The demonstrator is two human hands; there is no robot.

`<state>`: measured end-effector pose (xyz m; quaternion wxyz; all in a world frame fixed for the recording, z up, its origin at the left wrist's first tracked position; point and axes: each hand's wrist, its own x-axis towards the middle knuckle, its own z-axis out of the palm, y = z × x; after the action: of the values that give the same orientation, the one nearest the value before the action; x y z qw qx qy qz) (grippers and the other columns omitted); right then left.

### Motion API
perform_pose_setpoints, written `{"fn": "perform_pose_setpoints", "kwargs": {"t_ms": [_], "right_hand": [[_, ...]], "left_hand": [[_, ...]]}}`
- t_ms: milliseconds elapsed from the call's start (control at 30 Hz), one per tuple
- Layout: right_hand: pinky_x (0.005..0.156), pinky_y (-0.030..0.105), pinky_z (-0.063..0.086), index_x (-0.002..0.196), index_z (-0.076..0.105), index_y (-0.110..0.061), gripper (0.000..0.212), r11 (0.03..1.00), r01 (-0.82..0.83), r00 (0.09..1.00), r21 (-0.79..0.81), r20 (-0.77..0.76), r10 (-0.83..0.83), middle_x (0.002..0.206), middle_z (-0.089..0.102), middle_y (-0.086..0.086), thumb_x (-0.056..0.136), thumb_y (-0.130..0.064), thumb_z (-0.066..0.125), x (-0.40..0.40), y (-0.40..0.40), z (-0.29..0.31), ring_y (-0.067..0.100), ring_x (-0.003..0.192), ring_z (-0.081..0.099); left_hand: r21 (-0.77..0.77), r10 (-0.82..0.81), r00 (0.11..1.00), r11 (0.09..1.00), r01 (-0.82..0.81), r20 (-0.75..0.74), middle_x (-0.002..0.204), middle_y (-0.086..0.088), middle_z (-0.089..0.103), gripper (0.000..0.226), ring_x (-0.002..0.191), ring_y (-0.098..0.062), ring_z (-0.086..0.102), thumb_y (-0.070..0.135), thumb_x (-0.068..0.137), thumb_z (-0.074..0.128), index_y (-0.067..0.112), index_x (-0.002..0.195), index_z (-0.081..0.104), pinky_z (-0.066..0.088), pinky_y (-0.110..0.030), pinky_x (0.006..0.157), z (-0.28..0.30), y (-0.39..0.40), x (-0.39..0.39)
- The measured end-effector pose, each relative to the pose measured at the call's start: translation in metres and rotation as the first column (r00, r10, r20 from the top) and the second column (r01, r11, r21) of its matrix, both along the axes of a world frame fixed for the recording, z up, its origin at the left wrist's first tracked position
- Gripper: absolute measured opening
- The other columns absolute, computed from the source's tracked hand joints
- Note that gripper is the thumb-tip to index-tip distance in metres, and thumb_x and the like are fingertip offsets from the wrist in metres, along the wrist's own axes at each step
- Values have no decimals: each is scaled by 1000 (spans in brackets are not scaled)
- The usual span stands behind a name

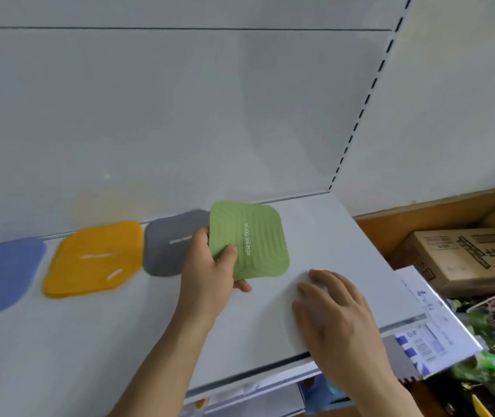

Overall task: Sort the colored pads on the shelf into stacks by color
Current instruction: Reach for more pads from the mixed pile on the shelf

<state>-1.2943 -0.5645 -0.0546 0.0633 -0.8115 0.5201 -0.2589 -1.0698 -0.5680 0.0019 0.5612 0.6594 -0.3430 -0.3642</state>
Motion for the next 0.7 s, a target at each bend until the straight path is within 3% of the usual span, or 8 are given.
{"fn": "perform_pose_setpoints", "kwargs": {"t_ms": [167, 333, 400, 467, 533, 567, 633, 700], "right_hand": [[95, 46, 54, 109, 78, -20, 21, 988, -149, 984, -46, 91, 153, 130, 68, 0, 94, -31, 67, -24, -24, -5, 26, 119, 61], [93, 46, 55, 106, 78, -21, 21, 984, -175, 974, -44, 138, 179, 129, 68, 0, 93, -32, 67, -24, -26, -8, 27, 117, 62], [93, 46, 55, 106, 77, -23, 20, 984, -175, 974, -40, 138, 179, 129, 68, 0, 92, -33, 68, -22, -26, -8, 27, 117, 62], [92, 45, 55, 105, 77, -23, 19, 983, -179, 972, -48, 145, 185, 129, 67, 1, 91, -32, 68, -22, -26, -8, 28, 117, 62], [92, 45, 54, 104, 76, -22, 18, 981, -183, 970, -62, 148, 190, 128, 68, 2, 90, -30, 68, -23, -25, -7, 29, 115, 62], [92, 45, 54, 104, 76, -21, 18, 981, -182, 971, -66, 147, 190, 127, 68, 2, 90, -29, 68, -23, -25, -6, 29, 115, 62], [92, 45, 54, 104, 75, -21, 18, 983, -176, 973, -61, 140, 183, 127, 68, 3, 90, -28, 69, -22, -24, -7, 30, 116, 62], [94, 45, 53, 105, 75, -22, 18, 984, -169, 977, -55, 123, 175, 128, 67, 3, 90, -28, 69, -20, -22, -7, 31, 118, 62]], "left_hand": [[69, 74, 993, 994, -80, 92, 112, -4, 68, 16, 52, -22, 73, 5, 100, 54, 13, 114, 53, 61, -48, 50, -9, -47, -32], [183, 53, 956, 977, -109, 288, 108, 5, 66, 24, 48, -25, 73, 15, 99, 55, 21, 121, 50, 62, -53, 58, -11, -67, -40], [186, 56, 930, 974, -132, 364, 105, 6, 68, 36, 49, -21, 73, 17, 98, 59, 24, 131, 48, 63, -49, 61, -10, -66, -40], [177, 57, 881, 972, -157, 470, 102, -2, 72, 58, 64, -27, 77, 20, 95, 64, 28, 146, 37, 63, -47, 68, -13, -64, -40], [200, -10, 764, 967, -156, 645, 116, -11, 70, 75, 98, -38, 73, 21, 93, 68, 26, 156, 27, 59, -47, 83, -18, -60, -39], [213, -58, 668, 965, -153, 742, 127, -13, 65, 75, 111, -41, 66, 19, 92, 70, 21, 156, 31, 55, -48, 90, -20, -58, -40], [220, -122, 457, 961, -169, 881, 137, -16, 55, 60, 116, -45, 56, 18, 86, 76, 13, 141, 52, 53, -51, 93, -25, -51, -43], [198, -119, 331, 956, -217, 936, 137, -17, 53, 44, 113, -46, 53, 22, 80, 81, 11, 121, 66, 54, -53, 89, -28, -44, -46]]}}
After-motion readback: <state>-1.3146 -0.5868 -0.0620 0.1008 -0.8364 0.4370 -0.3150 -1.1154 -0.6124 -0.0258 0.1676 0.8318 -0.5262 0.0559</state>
